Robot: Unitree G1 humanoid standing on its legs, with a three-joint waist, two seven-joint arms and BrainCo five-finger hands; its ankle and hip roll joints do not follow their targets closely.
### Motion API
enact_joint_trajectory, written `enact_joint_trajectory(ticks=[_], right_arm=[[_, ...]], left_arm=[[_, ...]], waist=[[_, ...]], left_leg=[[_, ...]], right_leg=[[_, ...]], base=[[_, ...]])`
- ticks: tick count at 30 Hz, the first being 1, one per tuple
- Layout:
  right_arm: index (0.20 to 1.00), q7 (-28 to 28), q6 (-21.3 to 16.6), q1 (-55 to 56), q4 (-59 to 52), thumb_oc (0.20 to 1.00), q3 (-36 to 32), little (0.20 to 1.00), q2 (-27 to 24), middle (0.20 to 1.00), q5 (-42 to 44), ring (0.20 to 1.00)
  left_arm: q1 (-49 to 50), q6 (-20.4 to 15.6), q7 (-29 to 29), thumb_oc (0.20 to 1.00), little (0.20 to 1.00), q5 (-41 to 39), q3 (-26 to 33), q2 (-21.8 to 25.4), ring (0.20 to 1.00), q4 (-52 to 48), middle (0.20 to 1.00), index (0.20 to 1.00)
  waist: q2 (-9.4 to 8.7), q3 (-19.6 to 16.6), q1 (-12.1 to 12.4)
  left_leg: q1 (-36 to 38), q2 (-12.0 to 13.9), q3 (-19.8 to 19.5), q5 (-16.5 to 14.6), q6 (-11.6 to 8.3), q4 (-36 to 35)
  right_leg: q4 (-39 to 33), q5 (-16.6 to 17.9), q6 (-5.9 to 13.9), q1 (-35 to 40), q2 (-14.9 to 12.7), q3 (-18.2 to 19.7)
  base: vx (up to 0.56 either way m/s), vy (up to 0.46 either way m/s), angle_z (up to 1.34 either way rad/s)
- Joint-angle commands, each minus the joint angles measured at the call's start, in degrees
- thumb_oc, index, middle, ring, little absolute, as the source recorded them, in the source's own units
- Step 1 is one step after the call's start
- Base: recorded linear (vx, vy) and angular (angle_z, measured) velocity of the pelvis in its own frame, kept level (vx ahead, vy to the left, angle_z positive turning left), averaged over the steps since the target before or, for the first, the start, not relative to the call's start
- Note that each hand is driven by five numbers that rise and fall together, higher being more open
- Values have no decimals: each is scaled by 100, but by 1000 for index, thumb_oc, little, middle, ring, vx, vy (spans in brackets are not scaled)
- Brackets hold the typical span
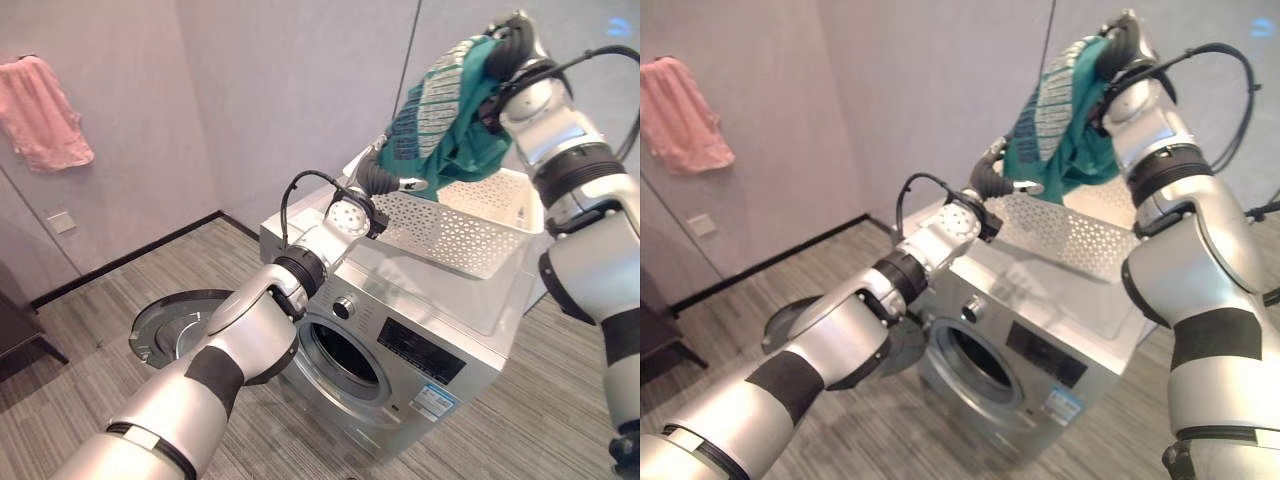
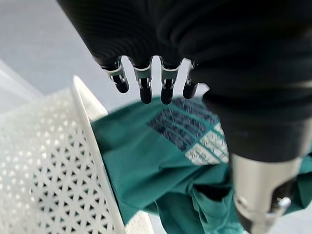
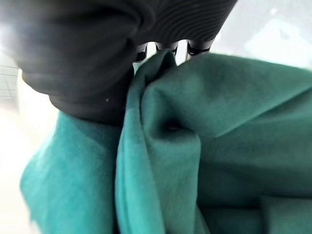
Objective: Grab the laundry basket,head to the washer,open it,put in the laundry and shut it.
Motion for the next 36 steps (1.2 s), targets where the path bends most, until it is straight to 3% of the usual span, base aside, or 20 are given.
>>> enact_joint_trajectory(ticks=[1,11,19,26,31,32,36], right_arm=[[200,-179,-343,-1600,710,200,285,200,-165,200,345,200],[200,-94,-583,-1660,-132,200,233,200,306,200,1154,200],[200,27,-797,-1646,-870,200,450,200,419,200,1469,200],[200,-22,-907,-1602,-1565,200,532,200,363,200,1764,200],[200,-105,-962,-1473,-1908,200,414,200,217,200,1817,200],[200,-143,-1026,-1439,-1945,200,348,200,220,200,1850,200],[200,-164,-1085,-1316,-1973,200,168,200,276,200,1874,200]], left_arm=[[-1064,-28,-40,1000,1000,-183,225,9,1000,497,1000,1000],[-1292,153,-103,1000,1000,62,118,290,1000,911,1000,1000],[-1532,367,418,1000,1000,751,-21,693,1000,1324,1000,1000],[-1366,460,664,1000,1000,647,190,926,1000,1484,1000,1000],[-1423,208,559,1000,1000,189,275,659,1000,900,1000,1000],[-1579,-37,415,1000,1000,-68,193,620,1000,402,1000,1000],[-1697,-304,263,1000,1000,-584,251,812,1000,-1,1000,1000]], waist=[[-178,-23,18],[-53,-15,-251],[-20,-6,-349],[-8,23,-386],[32,76,-383],[63,89,-383],[115,98,-398]], left_leg=[[478,301,102,-597,-216,19],[529,352,291,-431,-266,19],[596,380,414,-318,-291,19],[627,391,426,-295,-290,19],[623,411,436,-303,-286,19],[627,422,443,-302,-289,19],[680,445,515,-297,-308,19]], right_leg=[[81,-872,233,540,-71,-25],[100,-808,207,463,-38,178],[96,-726,195,445,-14,297],[84,-761,163,457,15,298],[64,-806,137,455,32,314],[61,-819,133,457,37,327],[55,-834,145,466,58,345]], base=[[14,-41,-25],[19,-40,-11],[27,-38,-12],[12,-35,-4],[3,-29,0],[0,0,0],[5,-4,-2]])
